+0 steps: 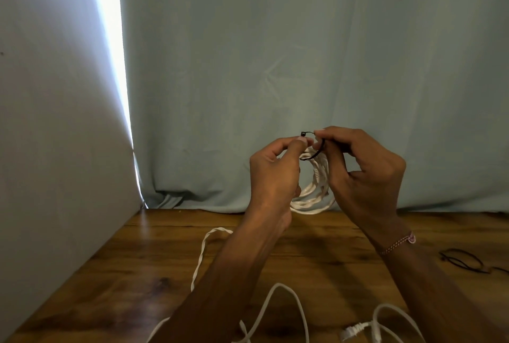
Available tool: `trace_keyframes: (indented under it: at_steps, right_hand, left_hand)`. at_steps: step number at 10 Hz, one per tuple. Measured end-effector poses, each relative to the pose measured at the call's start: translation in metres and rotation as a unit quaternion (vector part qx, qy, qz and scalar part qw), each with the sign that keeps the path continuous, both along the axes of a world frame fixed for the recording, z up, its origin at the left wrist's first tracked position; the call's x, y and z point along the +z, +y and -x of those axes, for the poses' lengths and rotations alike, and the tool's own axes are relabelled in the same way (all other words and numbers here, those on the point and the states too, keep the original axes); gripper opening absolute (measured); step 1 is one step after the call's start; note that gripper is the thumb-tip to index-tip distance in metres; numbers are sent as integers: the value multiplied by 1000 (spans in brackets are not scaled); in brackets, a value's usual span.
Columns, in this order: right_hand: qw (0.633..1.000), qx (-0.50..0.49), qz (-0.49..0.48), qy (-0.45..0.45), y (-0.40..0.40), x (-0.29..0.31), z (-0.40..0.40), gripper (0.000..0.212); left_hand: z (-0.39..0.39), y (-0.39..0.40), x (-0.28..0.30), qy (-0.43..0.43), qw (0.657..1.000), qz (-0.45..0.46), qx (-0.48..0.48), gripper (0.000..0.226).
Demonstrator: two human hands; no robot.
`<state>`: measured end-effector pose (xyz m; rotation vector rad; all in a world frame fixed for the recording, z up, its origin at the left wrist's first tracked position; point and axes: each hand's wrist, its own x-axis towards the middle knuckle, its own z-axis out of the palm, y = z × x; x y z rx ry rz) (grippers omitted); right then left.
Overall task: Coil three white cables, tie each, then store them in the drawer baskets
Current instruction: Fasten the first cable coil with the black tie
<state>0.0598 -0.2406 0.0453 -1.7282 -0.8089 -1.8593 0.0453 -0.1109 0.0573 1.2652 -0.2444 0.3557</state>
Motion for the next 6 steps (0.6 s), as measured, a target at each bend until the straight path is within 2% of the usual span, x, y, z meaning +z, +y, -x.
trace_keyframes:
  at_steps: [6]
  right_hand:
    - [1000, -5, 11, 21, -2, 1, 0, 16]
  left_hand:
    - [4, -3, 1, -8, 1000, -14, 2, 14]
